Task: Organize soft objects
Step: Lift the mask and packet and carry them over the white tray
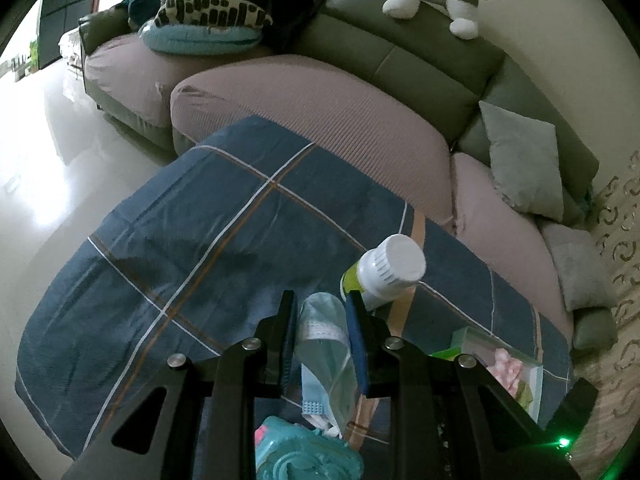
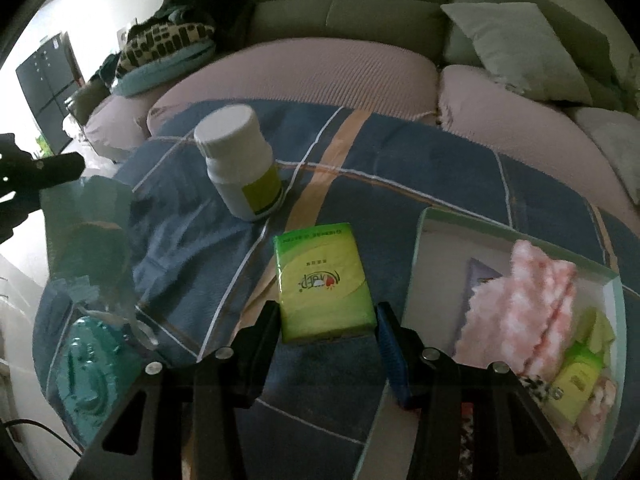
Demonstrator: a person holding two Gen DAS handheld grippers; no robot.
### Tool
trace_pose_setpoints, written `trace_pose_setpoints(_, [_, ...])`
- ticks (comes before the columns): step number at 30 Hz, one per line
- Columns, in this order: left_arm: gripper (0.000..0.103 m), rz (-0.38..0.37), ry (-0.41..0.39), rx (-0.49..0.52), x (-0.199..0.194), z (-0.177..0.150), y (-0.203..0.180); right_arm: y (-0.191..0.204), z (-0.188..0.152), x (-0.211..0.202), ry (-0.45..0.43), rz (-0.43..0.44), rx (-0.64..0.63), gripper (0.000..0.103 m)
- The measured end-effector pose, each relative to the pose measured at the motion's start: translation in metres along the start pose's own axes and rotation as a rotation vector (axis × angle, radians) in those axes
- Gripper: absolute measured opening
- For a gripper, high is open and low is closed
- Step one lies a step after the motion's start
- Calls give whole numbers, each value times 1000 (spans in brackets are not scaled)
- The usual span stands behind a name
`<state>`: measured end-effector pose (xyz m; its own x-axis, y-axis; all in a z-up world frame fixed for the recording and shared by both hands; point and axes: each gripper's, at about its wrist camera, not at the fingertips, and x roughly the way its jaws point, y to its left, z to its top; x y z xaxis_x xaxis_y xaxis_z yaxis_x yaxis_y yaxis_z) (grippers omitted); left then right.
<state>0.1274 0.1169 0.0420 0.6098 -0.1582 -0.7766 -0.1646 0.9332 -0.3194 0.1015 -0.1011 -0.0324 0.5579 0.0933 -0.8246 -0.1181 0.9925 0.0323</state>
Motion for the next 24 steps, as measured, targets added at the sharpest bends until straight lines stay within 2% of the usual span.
trace_pose_setpoints(17, [26,-37,-81,82,-38,-8,-37,-35,-11,-82,-168,5,104,51])
trace_pose_setpoints(24, [26,-63,-154,123,-66,-9,-56,-64,-20,-115,-238,-24,166,51])
